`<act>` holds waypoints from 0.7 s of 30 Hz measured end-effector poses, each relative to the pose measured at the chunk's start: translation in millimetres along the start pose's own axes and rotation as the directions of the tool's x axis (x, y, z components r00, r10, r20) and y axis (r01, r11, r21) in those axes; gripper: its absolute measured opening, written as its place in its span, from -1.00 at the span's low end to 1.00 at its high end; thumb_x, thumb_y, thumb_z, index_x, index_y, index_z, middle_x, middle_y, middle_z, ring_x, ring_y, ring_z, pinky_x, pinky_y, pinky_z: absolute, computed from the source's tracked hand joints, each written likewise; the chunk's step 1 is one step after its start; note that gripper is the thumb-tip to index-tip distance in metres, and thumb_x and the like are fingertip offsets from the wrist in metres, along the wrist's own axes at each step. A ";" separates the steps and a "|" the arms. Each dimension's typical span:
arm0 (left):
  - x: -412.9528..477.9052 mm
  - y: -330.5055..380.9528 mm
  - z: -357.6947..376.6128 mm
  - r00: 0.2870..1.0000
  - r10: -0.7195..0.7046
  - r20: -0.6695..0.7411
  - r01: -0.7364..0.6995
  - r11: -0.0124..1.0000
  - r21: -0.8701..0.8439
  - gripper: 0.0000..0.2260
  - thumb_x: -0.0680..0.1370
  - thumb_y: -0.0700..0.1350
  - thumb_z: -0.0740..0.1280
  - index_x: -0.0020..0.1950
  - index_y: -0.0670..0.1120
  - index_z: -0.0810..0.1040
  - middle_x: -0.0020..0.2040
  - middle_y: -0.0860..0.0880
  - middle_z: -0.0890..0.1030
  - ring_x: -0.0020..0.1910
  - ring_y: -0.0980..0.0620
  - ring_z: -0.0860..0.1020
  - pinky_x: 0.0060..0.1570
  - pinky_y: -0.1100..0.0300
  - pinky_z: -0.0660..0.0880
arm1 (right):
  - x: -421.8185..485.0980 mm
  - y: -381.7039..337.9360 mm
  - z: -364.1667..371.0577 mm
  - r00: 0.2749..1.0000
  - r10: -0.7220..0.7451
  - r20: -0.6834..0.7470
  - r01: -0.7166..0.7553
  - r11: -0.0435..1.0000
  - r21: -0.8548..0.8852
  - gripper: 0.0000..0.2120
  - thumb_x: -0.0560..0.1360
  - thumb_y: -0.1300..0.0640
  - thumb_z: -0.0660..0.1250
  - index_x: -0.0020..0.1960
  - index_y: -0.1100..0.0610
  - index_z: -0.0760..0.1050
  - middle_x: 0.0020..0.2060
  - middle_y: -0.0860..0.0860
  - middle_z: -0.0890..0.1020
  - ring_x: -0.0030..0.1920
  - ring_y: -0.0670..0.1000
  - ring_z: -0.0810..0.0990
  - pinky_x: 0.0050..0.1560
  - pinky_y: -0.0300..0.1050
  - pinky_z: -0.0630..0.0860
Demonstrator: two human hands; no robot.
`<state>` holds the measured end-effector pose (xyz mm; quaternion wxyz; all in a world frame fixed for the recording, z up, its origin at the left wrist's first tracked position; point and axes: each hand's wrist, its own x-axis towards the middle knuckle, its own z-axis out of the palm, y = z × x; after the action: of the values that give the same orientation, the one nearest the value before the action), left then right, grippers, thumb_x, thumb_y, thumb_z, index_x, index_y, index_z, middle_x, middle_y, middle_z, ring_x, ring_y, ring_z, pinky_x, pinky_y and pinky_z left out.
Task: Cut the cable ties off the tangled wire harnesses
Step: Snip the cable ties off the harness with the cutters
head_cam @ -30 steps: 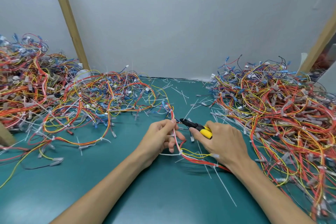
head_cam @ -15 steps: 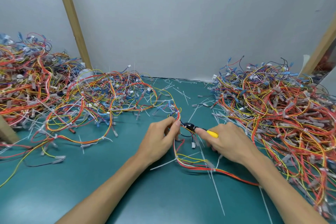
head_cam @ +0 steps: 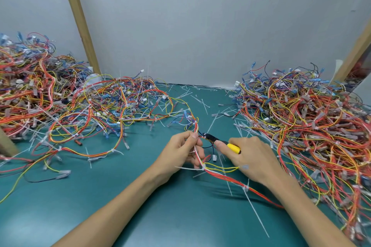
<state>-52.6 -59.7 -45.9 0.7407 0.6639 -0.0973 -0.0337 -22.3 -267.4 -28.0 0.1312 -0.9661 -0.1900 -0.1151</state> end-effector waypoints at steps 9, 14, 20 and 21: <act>0.4 0.5 0.2 0.999 -0.042 0.007 0.042 0.999 -0.002 -0.75 0.70 -0.13 0.06 -0.10 -0.20 0.38 -0.42 -0.04 0.56 -0.55 0.06 0.46 -0.45 0.25 0.47 | -2.6 -2.7 12.1 0.988 -0.077 -0.133 0.067 0.994 -0.084 -0.43 0.43 -0.52 -0.17 -0.21 -0.07 0.31 -0.35 -0.12 0.40 -0.27 -0.02 0.44 -0.37 -0.13 0.18; 0.7 0.6 0.0 0.999 -0.047 0.008 0.047 0.999 0.003 -0.76 0.70 -0.14 0.06 -0.10 -0.20 0.38 -0.42 -0.04 0.56 -0.55 0.07 0.46 -0.46 0.26 0.47 | -2.3 -2.5 7.4 0.982 -0.099 -0.159 0.085 0.992 -0.089 -0.50 0.44 -0.49 -0.07 -0.17 -0.08 0.30 -0.33 -0.12 0.37 -0.27 -0.01 0.40 -0.32 -0.12 0.24; 1.0 0.3 -1.0 0.999 -0.049 0.006 0.048 0.999 0.012 -0.75 0.70 -0.13 0.08 -0.10 -0.20 0.39 -0.42 -0.03 0.57 -0.55 0.08 0.46 -0.47 0.26 0.47 | -1.9 -3.1 3.6 0.979 -0.111 -0.173 0.098 0.992 -0.080 -0.48 0.43 -0.48 -0.01 -0.22 -0.03 0.33 -0.38 -0.10 0.38 -0.30 0.01 0.40 -0.32 -0.10 0.24; 1.1 0.3 -1.1 0.999 -0.047 0.004 0.047 0.999 0.013 -0.75 0.70 -0.13 0.08 -0.10 -0.20 0.40 -0.42 -0.03 0.57 -0.55 0.08 0.46 -0.47 0.26 0.47 | -1.8 -2.9 3.3 0.979 -0.110 -0.172 0.098 0.992 -0.078 -0.46 0.42 -0.49 -0.02 -0.23 -0.02 0.33 -0.38 -0.10 0.39 -0.30 0.01 0.40 -0.33 -0.10 0.24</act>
<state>-51.3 -58.7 -45.6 0.7350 0.6709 -0.0834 -0.0516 -24.5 -264.4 -31.0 0.1080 -0.9449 -0.2240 -0.2130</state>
